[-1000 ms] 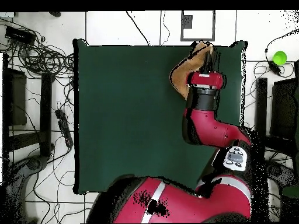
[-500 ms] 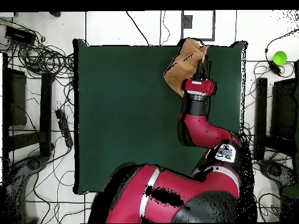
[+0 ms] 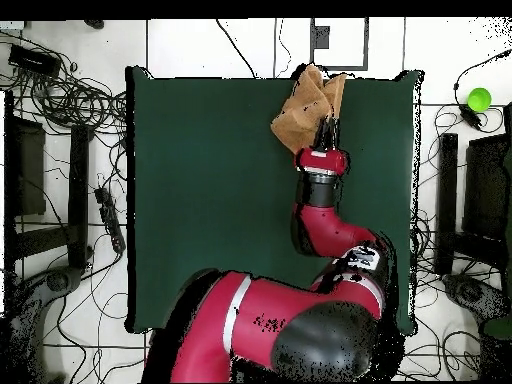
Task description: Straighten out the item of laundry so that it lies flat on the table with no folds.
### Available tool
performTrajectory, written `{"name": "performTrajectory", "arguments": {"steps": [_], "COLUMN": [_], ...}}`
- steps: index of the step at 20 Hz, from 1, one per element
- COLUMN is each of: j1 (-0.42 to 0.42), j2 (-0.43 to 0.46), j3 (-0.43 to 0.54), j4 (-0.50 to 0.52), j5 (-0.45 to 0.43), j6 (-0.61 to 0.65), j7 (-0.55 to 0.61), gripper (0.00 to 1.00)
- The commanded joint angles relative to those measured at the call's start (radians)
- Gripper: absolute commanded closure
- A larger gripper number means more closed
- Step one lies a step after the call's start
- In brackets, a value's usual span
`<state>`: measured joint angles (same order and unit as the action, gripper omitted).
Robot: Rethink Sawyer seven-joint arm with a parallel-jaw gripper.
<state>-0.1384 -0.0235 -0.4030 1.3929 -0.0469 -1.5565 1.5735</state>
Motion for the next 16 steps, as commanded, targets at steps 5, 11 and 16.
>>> {"name": "performTrajectory", "arguments": {"steps": [5, 11, 16], "j1": [0.105, 0.126, 0.145], "j2": [0.086, 0.15, 0.184], "j3": [0.019, 0.02, 0.007], "j4": [0.1, 0.1, 0.1], "j5": [0.104, 0.136, 0.153], "j6": [-0.043, -0.063, -0.044], "j7": [-0.047, -0.036, -0.02], "gripper": [1.0, 1.0, 1.0]}}
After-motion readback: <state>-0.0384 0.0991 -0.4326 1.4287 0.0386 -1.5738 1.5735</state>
